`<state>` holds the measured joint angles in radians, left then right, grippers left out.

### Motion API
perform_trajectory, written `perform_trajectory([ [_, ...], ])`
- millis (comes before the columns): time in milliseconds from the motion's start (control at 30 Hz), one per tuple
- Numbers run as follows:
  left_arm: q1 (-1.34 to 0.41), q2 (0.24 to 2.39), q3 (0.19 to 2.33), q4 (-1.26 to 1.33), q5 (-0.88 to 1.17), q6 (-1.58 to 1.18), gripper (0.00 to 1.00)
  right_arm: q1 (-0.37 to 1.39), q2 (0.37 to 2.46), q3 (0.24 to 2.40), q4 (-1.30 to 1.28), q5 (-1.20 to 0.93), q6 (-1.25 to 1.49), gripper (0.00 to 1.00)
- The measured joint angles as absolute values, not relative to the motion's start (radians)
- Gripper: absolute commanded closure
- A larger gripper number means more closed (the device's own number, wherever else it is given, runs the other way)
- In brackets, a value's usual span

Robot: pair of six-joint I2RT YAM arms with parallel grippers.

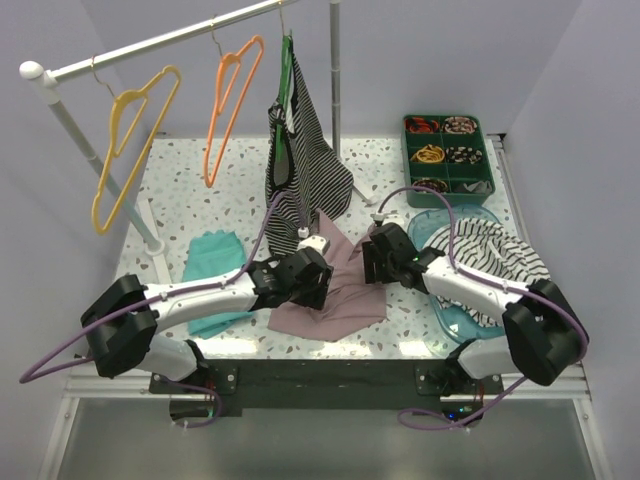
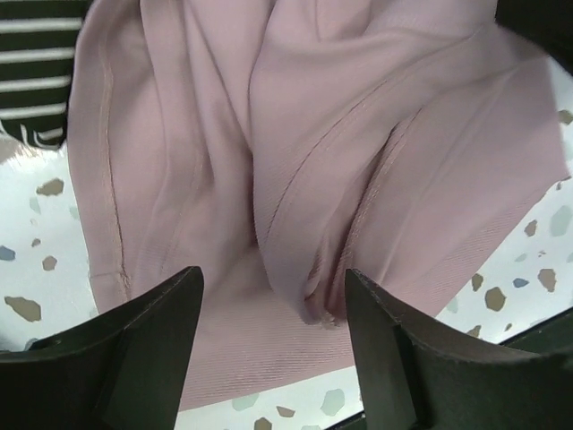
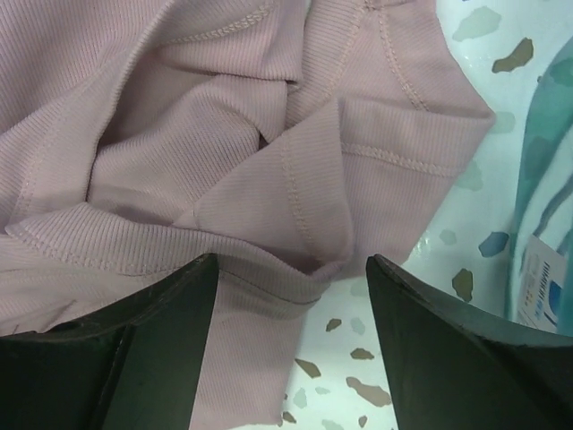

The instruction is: Place the tank top on the hanger

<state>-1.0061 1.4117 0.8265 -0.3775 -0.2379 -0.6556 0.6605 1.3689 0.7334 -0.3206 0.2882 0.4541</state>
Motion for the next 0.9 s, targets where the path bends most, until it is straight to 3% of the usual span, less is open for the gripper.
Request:
perform_trajectory([
  [133, -1.018, 1.411, 0.776, -0.367, -0.218, -0.681, 0.33, 0.660, 1.410, 0.733, -0.277, 0.270, 0.444, 0.34],
  [233, -1.025, 1.411, 0.738, -0.347, -0.197, -0.701, 0.46, 0.660, 1.428, 0.734, -0.258, 0.254, 0.439, 0.59],
  [267, -1.027, 1.409, 0.725, -0.335, -0.186, -0.710, 0.56, 0.660, 1.428, 0.735, -0.258, 0.243, 0.437, 0.73],
  [333, -1.029, 1.407, 0.709, -0.314, -0.167, -0.728, 0.71, 0.660, 1.427, 0.744, -0.262, 0.225, 0.439, 0.93],
  [367, -1.029, 1.407, 0.703, -0.299, -0.159, -0.732, 0.86, 0.660, 1.426, 0.751, -0.265, 0.218, 0.435, 0.97],
  [400, -1.029, 1.407, 0.701, -0.291, -0.155, -0.738, 0.92, 0.660, 1.424, 0.760, -0.276, 0.213, 0.437, 1.00],
  [467, -1.029, 1.405, 0.700, -0.283, -0.166, -0.748, 1.00, 0.660, 1.406, 0.796, -0.310, 0.200, 0.440, 1.00],
  [667, -1.030, 1.331, 0.756, -0.418, -0.319, -0.751, 1.00, 0.660, 1.240, 0.958, -0.414, 0.189, 0.440, 1.00],
  [900, -1.020, 1.249, 1.058, -0.605, -0.590, -0.708, 1.00, 0.660, 1.119, 1.205, -0.491, 0.231, 0.439, 1.00],
])
